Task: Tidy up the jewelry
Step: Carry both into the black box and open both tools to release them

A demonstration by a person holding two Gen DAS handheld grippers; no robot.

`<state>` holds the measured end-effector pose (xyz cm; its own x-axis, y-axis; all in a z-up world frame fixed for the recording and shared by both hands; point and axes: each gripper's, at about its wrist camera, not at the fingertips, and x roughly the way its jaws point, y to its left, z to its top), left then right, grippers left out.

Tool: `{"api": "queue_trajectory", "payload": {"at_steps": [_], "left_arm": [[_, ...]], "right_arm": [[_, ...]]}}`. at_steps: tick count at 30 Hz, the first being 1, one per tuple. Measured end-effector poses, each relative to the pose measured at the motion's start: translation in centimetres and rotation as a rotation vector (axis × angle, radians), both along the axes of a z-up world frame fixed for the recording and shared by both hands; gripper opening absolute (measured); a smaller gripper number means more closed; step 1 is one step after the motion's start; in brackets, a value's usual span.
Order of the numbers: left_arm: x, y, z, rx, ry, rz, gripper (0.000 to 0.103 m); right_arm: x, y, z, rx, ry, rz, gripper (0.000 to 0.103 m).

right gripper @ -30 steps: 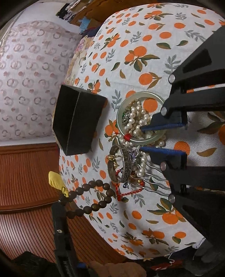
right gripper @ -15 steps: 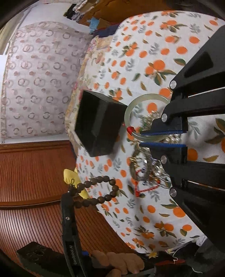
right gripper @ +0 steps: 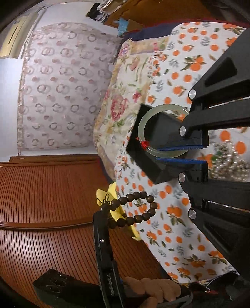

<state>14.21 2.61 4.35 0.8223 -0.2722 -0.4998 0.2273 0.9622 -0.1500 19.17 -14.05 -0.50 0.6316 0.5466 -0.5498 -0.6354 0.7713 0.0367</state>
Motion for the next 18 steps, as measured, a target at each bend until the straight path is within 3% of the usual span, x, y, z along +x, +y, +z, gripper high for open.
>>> {"api": "queue_trajectory", "payload": {"at_steps": [6,18], "left_arm": [[2.5,0.1,0.5,0.002,0.004,0.018,0.012],[6.3,-0.8,-0.4,0.004,0.044,0.015,0.012]], "right_arm": [[3.0,1.6,-0.8,0.001,0.017,0.014,0.009],[7.1,2.8,-5.5,-0.010,0.159,-0.003,0.012]]}}
